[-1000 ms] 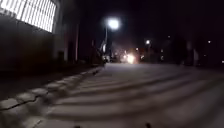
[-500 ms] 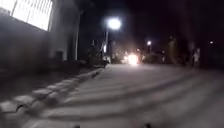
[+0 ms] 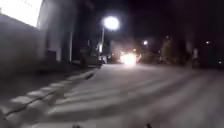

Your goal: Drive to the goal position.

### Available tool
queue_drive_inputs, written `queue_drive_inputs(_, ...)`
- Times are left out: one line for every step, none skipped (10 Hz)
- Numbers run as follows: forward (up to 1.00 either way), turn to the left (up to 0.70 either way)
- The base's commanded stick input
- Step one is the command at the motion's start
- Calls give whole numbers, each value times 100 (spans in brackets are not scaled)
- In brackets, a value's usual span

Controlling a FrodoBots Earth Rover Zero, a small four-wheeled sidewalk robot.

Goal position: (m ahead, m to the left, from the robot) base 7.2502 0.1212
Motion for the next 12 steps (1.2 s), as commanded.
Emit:
queue_drive_inputs(70, 0)
queue_drive_inputs(70, 0)
queue_drive_inputs(70, 0)
queue_drive_inputs(70, 0)
queue_drive_inputs(70, 0)
queue_drive_inputs(70, 0)
queue_drive_inputs(70, 0)
queue_drive_inputs(70, 0)
queue_drive_inputs(70, 0)
queue_drive_inputs(70, 0)
queue_drive_inputs(70, 0)
queue_drive_inputs(70, 0)
